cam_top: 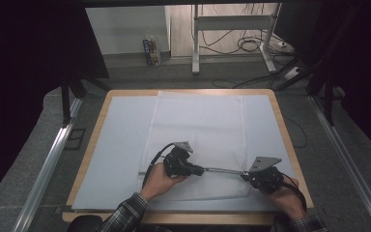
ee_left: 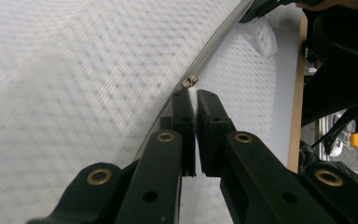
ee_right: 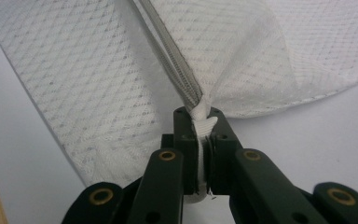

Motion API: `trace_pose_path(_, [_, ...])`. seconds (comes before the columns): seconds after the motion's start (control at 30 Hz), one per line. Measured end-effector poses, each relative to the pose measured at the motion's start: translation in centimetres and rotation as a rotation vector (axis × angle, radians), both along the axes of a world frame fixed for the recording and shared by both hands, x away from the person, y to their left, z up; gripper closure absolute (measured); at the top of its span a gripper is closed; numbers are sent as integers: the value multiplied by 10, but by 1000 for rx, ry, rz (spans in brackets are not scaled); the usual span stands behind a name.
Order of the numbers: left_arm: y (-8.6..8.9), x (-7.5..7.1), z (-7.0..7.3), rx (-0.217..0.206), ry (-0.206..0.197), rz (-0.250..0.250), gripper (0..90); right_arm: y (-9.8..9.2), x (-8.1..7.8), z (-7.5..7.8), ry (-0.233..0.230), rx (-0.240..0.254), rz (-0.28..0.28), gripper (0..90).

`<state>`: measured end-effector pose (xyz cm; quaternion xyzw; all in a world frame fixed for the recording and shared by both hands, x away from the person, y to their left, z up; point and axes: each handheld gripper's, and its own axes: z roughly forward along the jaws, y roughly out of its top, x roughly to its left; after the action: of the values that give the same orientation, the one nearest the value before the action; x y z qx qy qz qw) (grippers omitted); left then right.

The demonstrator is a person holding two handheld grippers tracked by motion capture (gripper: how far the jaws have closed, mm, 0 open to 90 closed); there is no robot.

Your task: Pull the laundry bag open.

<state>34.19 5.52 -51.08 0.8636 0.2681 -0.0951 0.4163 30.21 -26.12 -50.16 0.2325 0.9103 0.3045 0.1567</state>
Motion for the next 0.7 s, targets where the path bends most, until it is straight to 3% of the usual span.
trace_pose_path(0.7, [20, -5, -2, 6, -3, 29, 874, 1, 0, 0, -2, -4, 1, 843])
